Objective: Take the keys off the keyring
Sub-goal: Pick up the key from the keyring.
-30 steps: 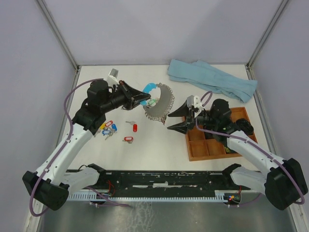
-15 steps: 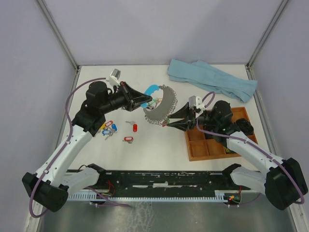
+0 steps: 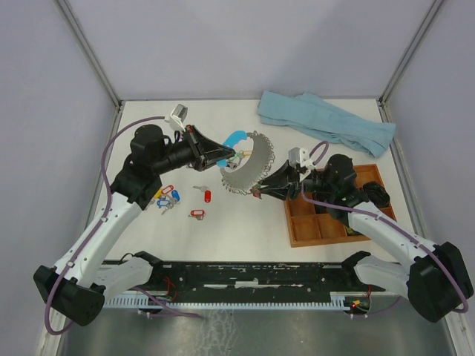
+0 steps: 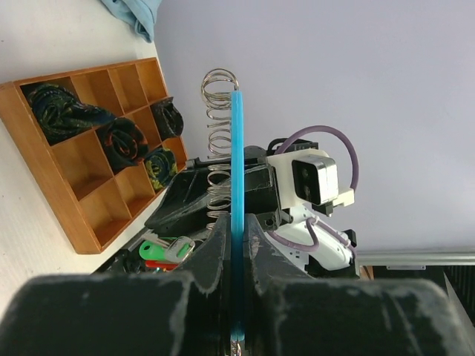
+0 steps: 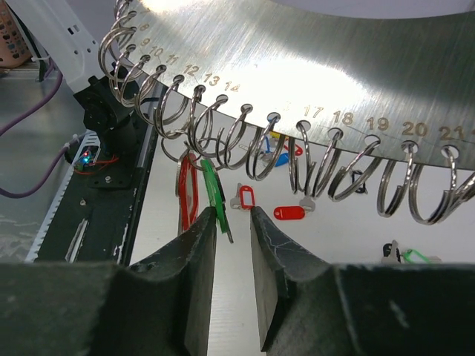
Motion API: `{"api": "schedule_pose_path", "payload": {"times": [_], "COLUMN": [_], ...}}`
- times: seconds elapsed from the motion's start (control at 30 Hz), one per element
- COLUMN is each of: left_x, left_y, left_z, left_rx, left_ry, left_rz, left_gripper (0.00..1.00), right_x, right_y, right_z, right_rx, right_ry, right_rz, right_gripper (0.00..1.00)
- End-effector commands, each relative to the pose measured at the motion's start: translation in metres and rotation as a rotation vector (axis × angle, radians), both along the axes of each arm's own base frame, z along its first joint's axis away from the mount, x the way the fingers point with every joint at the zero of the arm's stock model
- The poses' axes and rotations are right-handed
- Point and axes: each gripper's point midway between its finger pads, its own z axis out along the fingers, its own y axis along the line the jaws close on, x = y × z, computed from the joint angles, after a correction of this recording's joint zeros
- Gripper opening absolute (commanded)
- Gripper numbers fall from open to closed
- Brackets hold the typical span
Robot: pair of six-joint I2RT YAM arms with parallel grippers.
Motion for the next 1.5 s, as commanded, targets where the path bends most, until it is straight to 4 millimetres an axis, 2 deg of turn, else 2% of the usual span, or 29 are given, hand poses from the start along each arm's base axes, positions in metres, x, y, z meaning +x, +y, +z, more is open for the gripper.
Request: {"api": "schedule_pose_path", "payload": {"times": [0.0, 0.77, 0.9, 1.07, 1.13, 1.33, 1.47], "left_x": [-0.010, -0.008, -0.008, -0.008, -0.005, 0.009, 0.019], "left_y": [0.001, -0.005, -0.006, -0.004, -0.002, 0.019, 0.040], "left_z": [0.032, 0.032, 0.031, 0.031, 0.030, 0.016, -0.008], "left_rx": [-0.046, -0.108, -0.124, -0.127, -0.129, -0.209, -0.262], "left_ry": [-0.144, -0.127, -0.123, -0.132, -0.141, -0.196, -0.251], "left_rz": [-0.044, -0.069, -0.073, -0.060, -0.033, 0.121, 0.259], "left_gripper": [0.03, 0.03, 0.03, 0.03, 0.03, 0.03, 0.03], "right_x": [-0.002, -0.012, -0.014, -0.019, -0.018, -0.008, -0.004], "right_y": [0.004, 0.018, 0.019, 0.019, 0.019, 0.006, -0.007], "right_z": [0.016, 0.020, 0.020, 0.024, 0.025, 0.001, -0.001], "right_rx": [0.030, 0.072, 0.070, 0.063, 0.037, -0.236, -0.346], "right_ry": [-0.052, -0.018, -0.016, -0.012, -0.005, 0.019, -0.032], "right_rz": [0.015, 0.039, 0.048, 0.075, 0.075, 0.021, -0.019], "right_gripper": [0.32, 0.31, 0.22, 0.04, 0.01, 0.01, 0.01]}}
